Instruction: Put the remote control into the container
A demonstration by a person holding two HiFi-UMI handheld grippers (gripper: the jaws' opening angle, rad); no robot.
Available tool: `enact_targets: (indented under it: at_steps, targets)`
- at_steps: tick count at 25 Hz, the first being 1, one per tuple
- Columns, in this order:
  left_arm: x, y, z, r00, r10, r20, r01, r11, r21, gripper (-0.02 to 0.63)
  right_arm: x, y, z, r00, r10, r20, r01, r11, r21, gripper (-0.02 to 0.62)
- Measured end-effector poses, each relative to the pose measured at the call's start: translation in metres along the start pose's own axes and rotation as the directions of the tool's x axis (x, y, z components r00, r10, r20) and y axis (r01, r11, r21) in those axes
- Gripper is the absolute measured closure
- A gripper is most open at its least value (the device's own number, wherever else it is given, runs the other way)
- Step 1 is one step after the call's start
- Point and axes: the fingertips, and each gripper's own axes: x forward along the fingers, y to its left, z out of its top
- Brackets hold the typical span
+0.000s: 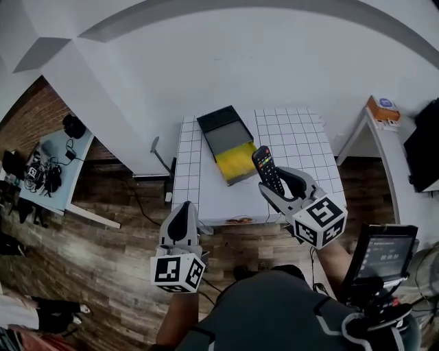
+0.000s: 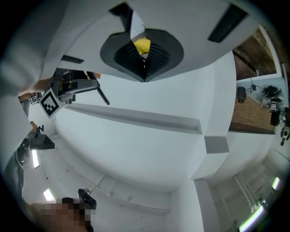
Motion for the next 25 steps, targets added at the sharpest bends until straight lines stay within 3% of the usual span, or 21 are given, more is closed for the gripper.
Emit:
enact_targets:
  at_steps: [10,25]
  targets:
    - [0.039,0.029,-0.015,0.999,-0.016,-0.032,0.014,0.999,-0.04,0.597,0.047,-0.018,-0.005,0.999,0.006,-0.042,-0.006,1.0,0.003,0.382]
    - [0.145,0.041,-0.024,0.995,0.06,-0.084,-0.063,0.998,-0.029,0.597,0.146,-0.107,-0.026,0.982,0.153,-0.108,-0.155,0.988,-0.008,0.382]
